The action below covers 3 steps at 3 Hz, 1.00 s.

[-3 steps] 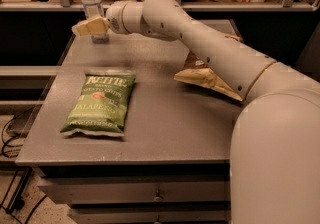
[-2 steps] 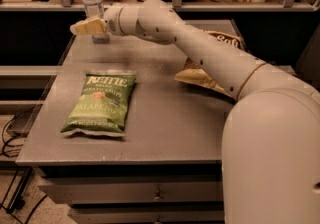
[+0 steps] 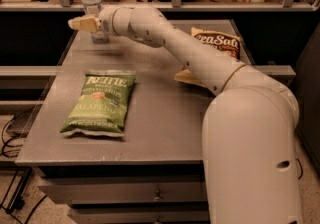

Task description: Pick blue plastic bottle

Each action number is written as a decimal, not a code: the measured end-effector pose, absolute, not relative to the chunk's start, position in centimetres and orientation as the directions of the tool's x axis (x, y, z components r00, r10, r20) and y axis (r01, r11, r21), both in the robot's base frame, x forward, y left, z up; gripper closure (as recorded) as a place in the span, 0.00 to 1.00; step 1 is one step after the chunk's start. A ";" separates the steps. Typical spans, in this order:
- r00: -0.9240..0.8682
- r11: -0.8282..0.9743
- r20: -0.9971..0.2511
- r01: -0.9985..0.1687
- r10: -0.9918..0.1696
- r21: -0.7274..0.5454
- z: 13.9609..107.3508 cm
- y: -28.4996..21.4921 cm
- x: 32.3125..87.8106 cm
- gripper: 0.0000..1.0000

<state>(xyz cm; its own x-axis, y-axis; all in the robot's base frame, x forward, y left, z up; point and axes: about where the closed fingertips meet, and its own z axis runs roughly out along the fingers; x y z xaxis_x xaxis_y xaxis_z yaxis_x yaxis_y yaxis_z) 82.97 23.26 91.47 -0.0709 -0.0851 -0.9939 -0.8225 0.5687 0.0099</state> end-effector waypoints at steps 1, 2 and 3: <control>-0.064 0.573 -0.995 -0.820 -0.080 0.007 91.2 23.9 83.7 0.41; -0.047 0.582 -0.995 -0.813 -0.092 -0.015 92.0 23.7 83.6 0.65; -0.004 0.576 -0.995 -0.815 -0.103 -0.056 94.9 22.9 83.0 0.88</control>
Offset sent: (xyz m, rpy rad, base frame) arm 0.0042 -0.0042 0.0186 -0.0287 -0.0522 -0.0379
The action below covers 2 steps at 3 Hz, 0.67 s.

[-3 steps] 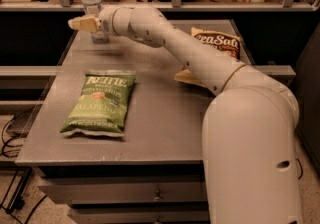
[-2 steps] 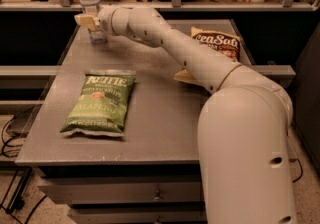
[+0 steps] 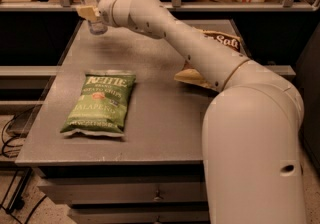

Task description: Pick blue plastic bottle

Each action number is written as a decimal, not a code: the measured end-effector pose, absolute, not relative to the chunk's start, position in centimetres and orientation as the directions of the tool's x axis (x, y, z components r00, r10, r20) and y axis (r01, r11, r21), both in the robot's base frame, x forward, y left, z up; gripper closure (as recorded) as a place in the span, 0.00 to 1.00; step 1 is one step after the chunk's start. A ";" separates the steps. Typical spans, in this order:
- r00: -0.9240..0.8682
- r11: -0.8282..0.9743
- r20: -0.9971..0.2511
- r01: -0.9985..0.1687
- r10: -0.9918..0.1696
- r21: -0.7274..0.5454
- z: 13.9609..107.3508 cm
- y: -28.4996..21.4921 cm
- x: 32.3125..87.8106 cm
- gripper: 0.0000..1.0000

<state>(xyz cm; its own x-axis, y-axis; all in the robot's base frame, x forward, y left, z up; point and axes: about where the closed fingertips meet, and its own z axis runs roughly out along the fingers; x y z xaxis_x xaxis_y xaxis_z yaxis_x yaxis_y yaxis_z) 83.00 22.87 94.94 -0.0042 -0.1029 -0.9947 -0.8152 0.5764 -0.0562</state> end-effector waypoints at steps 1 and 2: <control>0.078 0.559 -0.990 -0.819 -0.121 -0.133 99.4 21.6 82.2 1.00; 0.181 0.534 -0.974 -0.815 -0.134 -0.225 104.4 20.2 81.3 1.00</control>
Offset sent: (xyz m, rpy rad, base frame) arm -0.0260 -0.0521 0.1624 -0.0579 -0.3257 0.0705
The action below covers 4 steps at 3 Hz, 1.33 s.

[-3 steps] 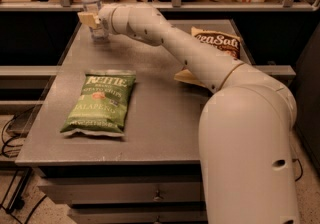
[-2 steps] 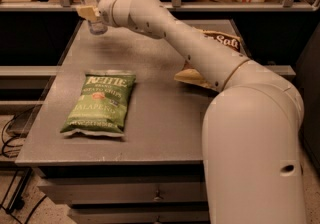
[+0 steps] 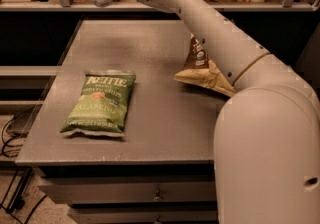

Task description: Pick blue plastic bottle

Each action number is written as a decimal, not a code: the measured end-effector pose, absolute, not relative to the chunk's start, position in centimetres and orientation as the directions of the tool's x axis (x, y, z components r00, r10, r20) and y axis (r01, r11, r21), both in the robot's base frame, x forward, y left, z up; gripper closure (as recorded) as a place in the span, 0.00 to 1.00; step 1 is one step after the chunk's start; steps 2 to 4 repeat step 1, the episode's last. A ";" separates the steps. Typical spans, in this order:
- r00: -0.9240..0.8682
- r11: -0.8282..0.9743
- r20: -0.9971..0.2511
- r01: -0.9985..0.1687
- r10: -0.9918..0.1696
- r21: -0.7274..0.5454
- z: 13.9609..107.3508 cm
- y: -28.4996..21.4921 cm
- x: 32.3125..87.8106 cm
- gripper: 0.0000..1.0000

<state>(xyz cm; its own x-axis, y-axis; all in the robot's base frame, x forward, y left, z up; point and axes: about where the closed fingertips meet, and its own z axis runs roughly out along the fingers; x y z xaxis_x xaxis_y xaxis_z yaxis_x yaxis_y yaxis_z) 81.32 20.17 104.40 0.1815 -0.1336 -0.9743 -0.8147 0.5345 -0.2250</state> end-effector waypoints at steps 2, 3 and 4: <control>0.193 0.532 -0.972 -0.813 -0.135 -0.236 104.9 20.0 81.3 1.00; 0.193 0.532 -0.972 -0.813 -0.135 -0.236 104.9 20.0 81.3 1.00; 0.193 0.532 -0.972 -0.813 -0.135 -0.236 104.9 20.0 81.3 1.00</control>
Offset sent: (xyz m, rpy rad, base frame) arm 0.0000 0.0000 0.0000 0.0000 0.0000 0.0000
